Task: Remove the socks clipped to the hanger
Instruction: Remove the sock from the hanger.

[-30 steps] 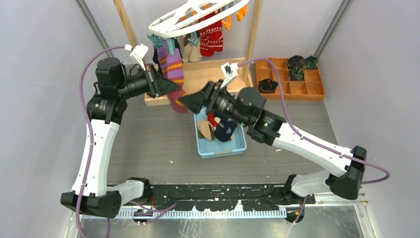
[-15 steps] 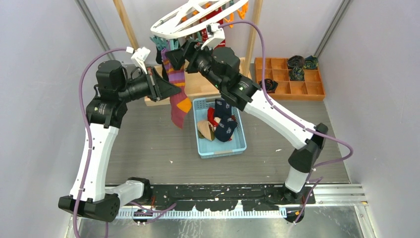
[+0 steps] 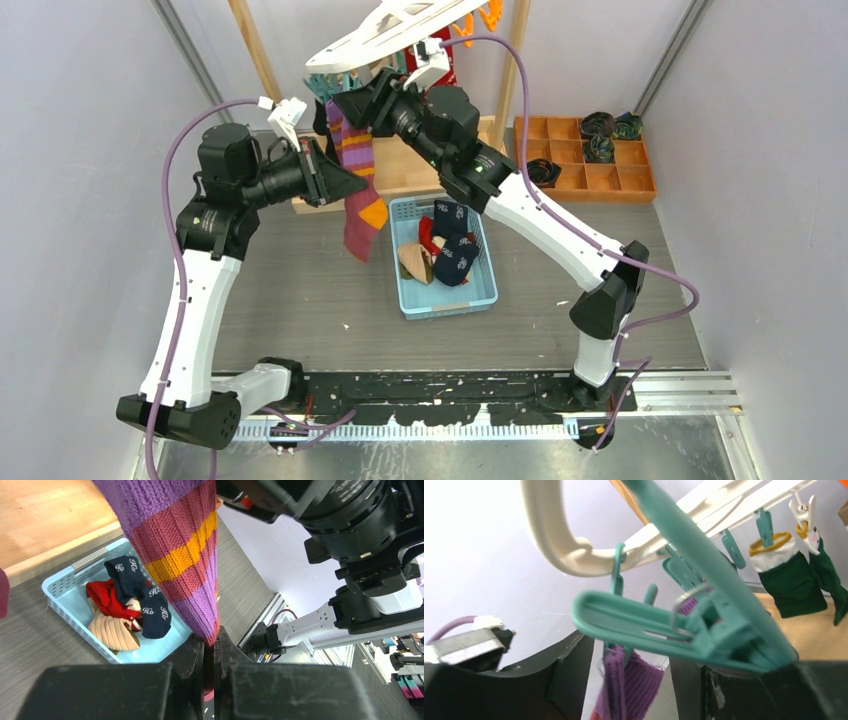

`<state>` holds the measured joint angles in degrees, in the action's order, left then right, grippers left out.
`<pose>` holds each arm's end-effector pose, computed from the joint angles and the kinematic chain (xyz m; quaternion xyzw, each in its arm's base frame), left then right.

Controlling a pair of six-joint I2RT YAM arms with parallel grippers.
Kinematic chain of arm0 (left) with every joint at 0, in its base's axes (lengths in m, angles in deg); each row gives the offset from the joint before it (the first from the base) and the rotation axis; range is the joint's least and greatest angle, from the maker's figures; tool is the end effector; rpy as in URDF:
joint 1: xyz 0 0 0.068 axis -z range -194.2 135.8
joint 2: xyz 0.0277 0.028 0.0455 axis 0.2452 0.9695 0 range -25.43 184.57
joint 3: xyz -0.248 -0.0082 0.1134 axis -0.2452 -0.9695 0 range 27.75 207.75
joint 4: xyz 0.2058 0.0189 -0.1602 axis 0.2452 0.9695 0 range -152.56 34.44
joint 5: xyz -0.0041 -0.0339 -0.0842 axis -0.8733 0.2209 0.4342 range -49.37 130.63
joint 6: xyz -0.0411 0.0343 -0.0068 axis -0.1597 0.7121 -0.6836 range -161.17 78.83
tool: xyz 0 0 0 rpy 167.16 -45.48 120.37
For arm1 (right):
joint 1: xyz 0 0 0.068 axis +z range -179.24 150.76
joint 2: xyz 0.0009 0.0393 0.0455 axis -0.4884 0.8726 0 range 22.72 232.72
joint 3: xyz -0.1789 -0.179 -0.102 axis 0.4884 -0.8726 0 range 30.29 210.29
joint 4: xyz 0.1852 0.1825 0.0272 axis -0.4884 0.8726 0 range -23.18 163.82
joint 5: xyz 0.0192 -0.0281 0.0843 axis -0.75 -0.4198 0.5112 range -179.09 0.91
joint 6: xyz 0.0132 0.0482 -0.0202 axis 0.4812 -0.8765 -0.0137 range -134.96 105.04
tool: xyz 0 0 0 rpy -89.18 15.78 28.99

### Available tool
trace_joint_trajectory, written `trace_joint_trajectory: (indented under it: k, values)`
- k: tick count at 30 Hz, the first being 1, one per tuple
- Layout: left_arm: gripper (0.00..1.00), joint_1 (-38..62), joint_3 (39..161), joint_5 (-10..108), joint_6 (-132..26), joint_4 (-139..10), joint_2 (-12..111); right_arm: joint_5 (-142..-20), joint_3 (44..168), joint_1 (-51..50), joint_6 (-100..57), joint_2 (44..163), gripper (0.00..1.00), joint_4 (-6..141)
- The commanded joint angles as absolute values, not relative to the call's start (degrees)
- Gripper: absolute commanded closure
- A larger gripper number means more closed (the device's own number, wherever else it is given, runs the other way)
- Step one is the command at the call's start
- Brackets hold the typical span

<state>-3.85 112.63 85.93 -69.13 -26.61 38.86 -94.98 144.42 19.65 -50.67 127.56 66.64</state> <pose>0.2013 -0.0624 0.4675 0.1183 0.7610 -0.4729 0.4281 0.2840 0.3197 0.4855 -0.0351 0.6457 0.4883 0.5861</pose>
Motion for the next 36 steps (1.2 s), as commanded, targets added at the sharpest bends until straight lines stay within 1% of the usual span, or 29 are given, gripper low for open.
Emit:
trace_joint_trajectory:
  k: [1,4,7,15,18,24,25,26,27,28,29,31,33,36]
  values:
    - [1.00,-2.9,112.3,85.2,-68.1,-27.0,38.3,-95.0,147.8,19.4,-52.1,127.9,0.42,62.1]
    - [1.00,-2.6,112.5,84.9,-68.1,-27.0,38.3,-95.8,147.7,19.4,-52.5,128.0,0.45,61.7]
    - [1.00,-2.5,112.4,84.7,-68.1,-27.0,38.2,-96.7,147.0,19.4,-53.2,128.0,0.52,60.4]
    - [1.00,-2.4,111.8,84.8,-67.9,-26.4,37.6,-100.0,143.4,19.3,-54.5,127.5,0.78,53.9]
    - [1.00,-2.4,111.3,84.5,-67.1,-25.7,37.3,-100.9,140.1,19.4,-55.6,126.5,0.86,50.1]
    - [1.00,-2.3,109.5,84.1,-65.7,-24.4,36.2,-102.7,133.9,19.3,-57.7,124.1,0.96,44.3]
    - [1.00,-2.4,109.2,84.1,-65.7,-24.3,36.0,-102.8,133.5,19.4,-58.1,124.0,0.96,44.0]
    - [1.00,-2.3,109.0,84.1,-65.7,-24.4,36.0,-103.2,133.6,19.3,-58.5,124.0,0.92,44.0]
    - [1.00,-2.4,109.0,84.0,-65.7,-24.3,36.0,-104.0,133.7,19.4,-59.0,124.1,0.80,44.4]
    - [1.00,-2.3,109.1,84.0,-65.7,-24.4,36.0,-105.0,133.8,19.5,-59.3,124.0,0.59,44.8]
    - [1.00,-2.3,109.3,84.0,-65.7,-24.4,36.1,-106.4,133.5,19.8,-59.4,123.8,0.43,44.9]
    - [1.00,-2.3,109.6,83.9,-65.9,-24.5,36.2,-109.7,132.4,20.8,-59.2,123.2,0.24,44.9]
    - [1.00,-2.3,109.8,83.9,-66.0,-24.7,36.4,-113.8,130.2,22.3,-58.2,121.9,0.21,43.8]
    - [1.00,-2.3,109.7,83.7,-65.4,-24.6,36.4,-118.7,126.1,24.3,-55.4,119.6,0.21,41.0]
